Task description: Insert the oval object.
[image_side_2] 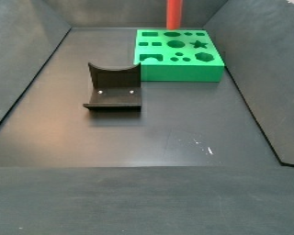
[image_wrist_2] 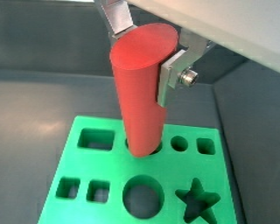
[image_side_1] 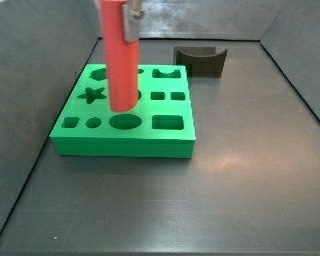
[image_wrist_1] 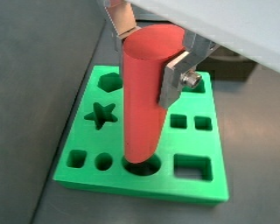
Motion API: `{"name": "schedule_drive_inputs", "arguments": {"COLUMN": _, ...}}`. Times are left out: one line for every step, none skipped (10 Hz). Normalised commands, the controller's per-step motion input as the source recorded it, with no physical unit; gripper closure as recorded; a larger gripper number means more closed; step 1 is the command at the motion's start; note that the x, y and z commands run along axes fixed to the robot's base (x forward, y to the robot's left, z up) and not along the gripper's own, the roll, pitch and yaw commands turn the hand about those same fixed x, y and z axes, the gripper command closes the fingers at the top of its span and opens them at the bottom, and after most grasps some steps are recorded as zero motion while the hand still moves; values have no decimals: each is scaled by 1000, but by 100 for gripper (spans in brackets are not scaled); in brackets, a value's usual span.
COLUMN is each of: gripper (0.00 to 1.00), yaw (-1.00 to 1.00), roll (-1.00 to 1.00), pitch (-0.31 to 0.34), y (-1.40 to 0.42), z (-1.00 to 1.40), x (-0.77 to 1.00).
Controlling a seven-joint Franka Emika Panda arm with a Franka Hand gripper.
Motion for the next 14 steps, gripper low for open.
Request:
{"name": "schedule_drive_inputs", "arguments": {"gripper": 100, "yaw": -949, "roll": -129, "pitch": -99, "y": -71, "z": 0, "x": 0}}
{"name": "schedule_drive_inputs", "arguments": {"gripper": 100, "yaw": -1000, "roll": -59, "pitch": -39, "y": 0, "z": 129, "x": 0}}
{"name": "schedule_drive_inputs", "arguments": {"gripper": 100, "yaw": -1000, "roll": 0, "pitch": -20, "y": 0, "z": 143, "x": 0}}
{"name": "schedule_drive_inputs", "arguments": {"gripper": 100, "yaw": -1000, "roll": 0, "pitch": -6, "y": 0, "z": 111, "x": 0}}
{"name": "schedule_drive_inputs", "arguments": {"gripper": 100, "yaw": -1000, "roll": 0, "pitch": -4, "y": 0, "z": 100, "x": 0}}
{"name": "schedule_drive_inputs", "arguments": {"gripper": 100, "yaw": -1000, "roll": 0, "pitch": -3, "y": 0, "z": 80, "x": 0}}
{"name": "schedule_drive_inputs", "arguments": {"gripper": 100, "yaw": -1000, "roll": 0, "pitch": -3, "y": 0, "z": 54, "x": 0}}
{"name": "schedule_drive_inputs", "arguments": {"gripper": 100, "yaw": -1000, "roll": 27, "pitch": 0, "y": 0, "z": 0, "x": 0}}
{"name": "schedule_drive_inputs", "arguments": {"gripper": 100, "yaw": -1000, "roll": 19, "pitch": 0, "y": 0, "z": 0, "x": 0}}
{"name": "schedule_drive_inputs", "arguments": {"gripper": 100, "yaw": -1000, "roll": 9, "pitch": -3, "y": -20, "z": 0, "x": 0}}
{"name": "schedule_drive_inputs", "arguments": {"gripper": 100, "yaw": -934, "roll": 20, "pitch": -34, "y": -220, "z": -394, "x": 20}}
{"name": "schedule_drive_inputs", "arguments": {"gripper": 100, "yaw": -871, "roll": 26, "pitch": -57, "y": -317, "z": -491, "x": 0}}
{"name": "schedule_drive_inputs", "arguments": {"gripper": 100, "yaw": -734, "roll": 56, "pitch": -26, "y": -351, "z": -374, "x": -3}}
{"name": "schedule_drive_inputs", "arguments": {"gripper": 100, "yaw": -391, "roll": 40, "pitch": -20, "y": -11, "z": -111, "x": -20}}
